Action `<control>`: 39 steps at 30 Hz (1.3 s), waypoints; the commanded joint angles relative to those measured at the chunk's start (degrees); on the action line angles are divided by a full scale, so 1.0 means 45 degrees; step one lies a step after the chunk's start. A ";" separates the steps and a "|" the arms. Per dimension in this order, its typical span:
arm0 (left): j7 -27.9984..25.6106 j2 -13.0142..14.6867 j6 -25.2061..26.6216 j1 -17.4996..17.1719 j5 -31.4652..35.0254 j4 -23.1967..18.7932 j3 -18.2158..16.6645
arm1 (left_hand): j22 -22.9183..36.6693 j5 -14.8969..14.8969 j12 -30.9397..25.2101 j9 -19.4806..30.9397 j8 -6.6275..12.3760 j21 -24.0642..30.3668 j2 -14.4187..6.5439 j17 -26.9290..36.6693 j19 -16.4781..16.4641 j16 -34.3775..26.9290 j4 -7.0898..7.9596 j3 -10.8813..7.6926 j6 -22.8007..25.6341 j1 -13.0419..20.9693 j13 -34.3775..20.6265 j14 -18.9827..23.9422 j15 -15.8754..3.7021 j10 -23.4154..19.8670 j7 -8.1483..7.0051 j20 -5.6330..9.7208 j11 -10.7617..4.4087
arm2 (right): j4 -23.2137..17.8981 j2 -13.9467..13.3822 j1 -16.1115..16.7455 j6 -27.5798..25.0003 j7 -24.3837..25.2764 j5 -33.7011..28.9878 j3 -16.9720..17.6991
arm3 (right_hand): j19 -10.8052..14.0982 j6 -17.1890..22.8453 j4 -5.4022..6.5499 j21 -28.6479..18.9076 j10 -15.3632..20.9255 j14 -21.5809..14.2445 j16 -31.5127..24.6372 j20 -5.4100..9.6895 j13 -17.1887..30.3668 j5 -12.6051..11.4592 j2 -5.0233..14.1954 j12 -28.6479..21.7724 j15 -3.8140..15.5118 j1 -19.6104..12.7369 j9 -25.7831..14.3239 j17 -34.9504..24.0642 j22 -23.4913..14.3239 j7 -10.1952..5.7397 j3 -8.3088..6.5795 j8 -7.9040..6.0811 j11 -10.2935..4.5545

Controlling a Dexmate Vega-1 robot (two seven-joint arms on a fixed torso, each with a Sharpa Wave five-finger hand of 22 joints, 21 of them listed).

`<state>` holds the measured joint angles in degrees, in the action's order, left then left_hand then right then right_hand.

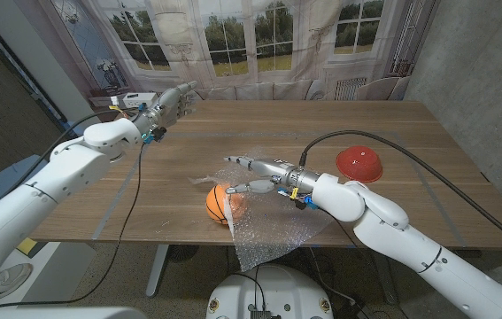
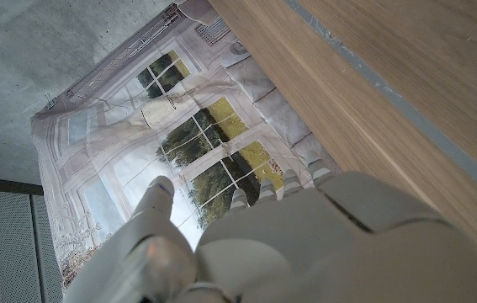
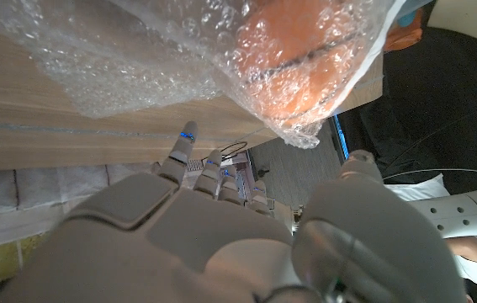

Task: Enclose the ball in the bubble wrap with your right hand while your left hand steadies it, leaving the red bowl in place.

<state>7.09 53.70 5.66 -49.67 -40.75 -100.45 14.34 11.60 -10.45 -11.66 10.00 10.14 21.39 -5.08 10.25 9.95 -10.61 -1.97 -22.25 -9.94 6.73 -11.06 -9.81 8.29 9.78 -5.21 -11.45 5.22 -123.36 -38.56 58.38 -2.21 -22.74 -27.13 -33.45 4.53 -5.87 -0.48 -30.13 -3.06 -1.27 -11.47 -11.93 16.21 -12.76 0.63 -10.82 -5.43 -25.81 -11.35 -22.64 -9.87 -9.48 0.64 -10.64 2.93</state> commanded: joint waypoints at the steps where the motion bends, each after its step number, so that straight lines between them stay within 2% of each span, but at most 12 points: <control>1: -0.0504 0.0351 0.0229 -0.0558 -0.0209 -0.0584 -0.0422 | 0.0061 -0.0096 -0.0068 0.0038 0.0082 0.0028 0.0054 0.0062 0.1062 -0.0057 0.0038 0.0015 -0.1126 -0.0120 -0.0052 -0.1676 -0.0031 0.1528 -0.0051 -0.0168 0.0083 | -0.0627 -0.0214 -0.1081 -0.2493 -0.2492 0.1420 -0.0730 | -0.0127 -0.0477 0.0143 0.0211 -0.0531 0.0288 -0.0006 -0.0091 -0.0022 -0.0150 -0.0203 0.0038 -0.0321 0.0424 -0.0021 0.0088 -0.0036 -0.0438 0.0325 0.0092 0.0127; 3: -0.0545 0.0410 0.0224 -0.0663 -0.0243 -0.0691 -0.0499 | 0.0061 -0.0098 -0.0071 0.0038 0.0085 0.0028 0.0056 0.0062 0.1057 -0.0057 0.0043 0.0019 -0.1120 -0.0128 -0.0052 -0.1676 -0.0023 0.1526 -0.0053 -0.0168 0.0063 | -0.0756 -0.0179 -0.1093 -0.2926 -0.2359 0.0949 -0.1108 | -0.0114 -0.0679 0.0206 0.0307 -0.0722 0.0393 0.0005 -0.0095 -0.0041 -0.0198 -0.0267 0.0033 -0.0458 0.0576 -0.0019 0.0151 -0.0042 -0.0635 0.0435 0.0092 0.0215; 5: -0.0656 0.0455 0.0245 -0.0752 -0.0242 -0.0819 -0.0562 | 0.0062 -0.0099 -0.0072 0.0038 0.0085 0.0027 0.0057 0.0062 0.1056 -0.0058 0.0045 0.0021 -0.1122 -0.0132 -0.0052 -0.1674 -0.0028 0.1524 -0.0053 -0.0168 0.0062 | -0.0903 -0.0127 -0.0944 -0.3225 -0.1985 0.0477 -0.1382 | -0.0061 -0.0916 0.0221 0.0377 -0.0913 0.0508 0.0028 -0.0095 -0.0060 -0.0247 -0.0283 0.0038 -0.0625 0.0615 -0.0021 0.0221 -0.0046 -0.0660 0.0485 0.0108 0.0299; 10: -0.0740 0.0454 0.0247 -0.0799 -0.0202 -0.1014 -0.0556 | 0.0063 -0.0104 -0.0078 0.0038 0.0087 0.0025 0.0062 0.0061 0.1048 -0.0060 0.0053 0.0029 -0.1119 -0.0145 -0.0053 -0.1667 -0.0028 0.1516 -0.0043 -0.0168 0.0069 | -0.1405 -0.0035 -0.0523 -0.3861 -0.0952 -0.1780 -0.2221 | 0.0088 -0.1048 0.0186 0.0426 -0.0983 0.0374 -0.0049 -0.0086 -0.0086 -0.0300 -0.0180 -0.0017 -0.0634 0.0521 -0.0022 0.0315 -0.0052 -0.0687 0.0441 0.0064 0.0400; 13: -0.0785 0.0443 0.0311 -0.0766 -0.0137 -0.1142 -0.0482 | 0.0064 -0.0108 -0.0081 0.0038 0.0088 0.0023 0.0065 0.0061 0.1044 -0.0061 0.0060 0.0035 -0.1119 -0.0157 -0.0053 -0.1664 -0.0030 0.1515 -0.0039 -0.0168 0.0069 | -0.1524 0.0170 -0.0277 -0.4294 -0.0681 -0.2838 -0.2552 | 0.0439 -0.1361 0.0112 0.0423 -0.1078 0.0244 -0.0109 -0.0076 -0.0122 -0.0319 -0.0081 -0.0054 -0.0646 0.0379 -0.0024 0.0449 -0.0070 -0.0663 0.0385 0.0078 0.0578; 16: -0.0838 0.0417 0.0346 -0.0734 -0.0038 -0.1261 -0.0395 | 0.0064 -0.0111 -0.0080 0.0038 0.0089 0.0022 0.0067 0.0061 0.1040 -0.0062 0.0064 0.0039 -0.1118 -0.0164 -0.0053 -0.1661 -0.0035 0.1521 -0.0043 -0.0168 0.0072 | -0.1557 0.0369 0.0052 -0.4517 -0.0275 -0.3849 -0.2796 | 0.0701 -0.1475 0.0066 0.0420 -0.1312 0.0285 -0.0091 -0.0081 -0.0148 -0.0311 -0.0150 -0.0018 -0.0702 0.0351 -0.0025 0.0550 -0.0076 -0.0638 0.0426 0.0051 0.0623; 18: -0.0852 0.0343 0.0369 -0.0649 0.0027 -0.1265 -0.0294 | 0.0065 -0.0113 -0.0079 0.0038 0.0090 0.0021 0.0068 0.0060 0.1038 -0.0063 0.0068 0.0042 -0.1116 -0.0169 -0.0053 -0.1659 -0.0033 0.1526 -0.0049 -0.0168 0.0074 | -0.1486 0.0629 0.0417 -0.4938 0.0215 -0.5050 -0.3119 | 0.0835 -0.1570 0.0027 0.0423 -0.1459 0.0312 -0.0081 -0.0081 -0.0164 -0.0314 -0.0142 0.0005 -0.0713 0.0289 -0.0026 0.0605 -0.0076 -0.0666 0.0415 0.0047 0.0658; 21: -0.0822 0.0229 0.0435 -0.0473 0.0099 -0.1192 -0.0135 | 0.0065 -0.0116 -0.0084 0.0038 0.0095 0.0020 0.0070 0.0060 0.1033 -0.0066 0.0072 0.0046 -0.1105 -0.0176 -0.0053 -0.1649 -0.0028 0.1516 -0.0051 -0.0168 0.0077 | -0.1307 0.1013 0.0797 -0.5273 0.0417 -0.5862 -0.3252 | 0.1154 -0.1745 -0.0118 0.0455 -0.1849 0.0505 -0.0017 -0.0088 -0.0207 -0.0326 -0.0056 0.0040 -0.0770 0.0027 -0.0027 0.0748 -0.0069 -0.0684 0.0327 0.0013 0.0664; 24: -0.0798 0.0120 0.0543 -0.0254 0.0215 -0.1118 0.0060 | 0.0066 -0.0119 -0.0086 0.0038 0.0090 0.0021 0.0072 0.0059 0.1023 -0.0067 0.0076 0.0049 -0.1119 -0.0182 -0.0053 -0.1645 -0.0028 0.1515 -0.0056 -0.0167 0.0064 | -0.1134 0.1470 0.1077 -0.5598 0.0320 -0.6225 -0.3257 | 0.1442 -0.2011 -0.0221 0.0535 -0.2444 0.0718 0.0042 -0.0104 -0.0259 -0.0296 -0.0130 0.0103 -0.0914 -0.0081 -0.0031 0.0916 -0.0058 -0.0672 0.0360 0.0018 0.0782; 30: -0.0708 -0.0084 0.0730 0.0116 0.0329 -0.0925 0.0343 | 0.0067 -0.0126 -0.0082 0.0038 0.0090 0.0017 0.0072 0.0058 0.1014 -0.0063 0.0086 0.0056 -0.1122 -0.0197 -0.0053 -0.1654 -0.0043 0.1535 -0.0059 -0.0167 0.0057 | -0.0804 0.2302 0.1314 -0.5859 -0.0017 -0.5707 -0.3008 | 0.1874 -0.2465 -0.0201 0.0582 -0.2595 0.0619 -0.0025 -0.0098 -0.0323 -0.0267 -0.0404 0.0005 -0.1037 0.0115 -0.0045 0.1097 -0.0061 -0.0611 0.0591 0.0066 0.1001; 33: -0.0741 -0.0130 0.0764 0.0182 0.0370 -0.0881 0.0374 | 0.0067 -0.0129 -0.0081 0.0038 0.0078 0.0015 0.0072 0.0058 0.1012 -0.0059 0.0090 0.0059 -0.1156 -0.0203 -0.0053 -0.1662 -0.0040 0.1540 -0.0053 -0.0167 0.0062 | -0.0641 0.2551 0.1286 -0.5782 -0.0055 -0.5619 -0.3113 | 0.2045 -0.2569 -0.0151 0.0604 -0.2677 0.0577 -0.0051 -0.0101 -0.0348 -0.0266 -0.0505 -0.0019 -0.1111 0.0261 -0.0052 0.1159 -0.0060 -0.0648 0.0705 0.0047 0.1061; 39: -0.0798 -0.0113 0.0721 0.0125 0.0345 -0.0906 0.0255 | 0.0068 -0.0136 -0.0081 0.0038 0.0082 0.0008 0.0068 0.0056 0.1011 -0.0057 0.0100 0.0063 -0.1155 -0.0214 -0.0053 -0.1665 -0.0033 0.1551 -0.0050 -0.0167 0.0066 | -0.0201 0.2890 0.1074 -0.5442 -0.0052 -0.5708 -0.3549 | 0.2367 -0.2774 -0.0073 0.0647 -0.2578 0.0370 -0.0143 -0.0097 -0.0395 -0.0310 -0.0647 -0.0132 -0.1102 0.0473 -0.0061 0.1270 -0.0057 -0.0503 0.0892 0.0020 0.1116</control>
<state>3.68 53.73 8.58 -49.90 -39.61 -104.84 15.13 11.60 -10.82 -11.66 10.00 10.14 21.40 -4.54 10.25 9.95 -10.61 -1.73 -22.01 -9.94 6.20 -11.05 -9.81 8.29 9.78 -5.21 -11.45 5.22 -127.10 -29.67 62.95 -26.71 -22.91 -51.18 -47.09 14.44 -9.84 -0.88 -27.49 -9.92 1.01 -11.58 -12.41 14.35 -13.99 -2.11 -11.04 -10.45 -24.05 -11.34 -17.00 -10.00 -12.18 4.20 -10.15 7.40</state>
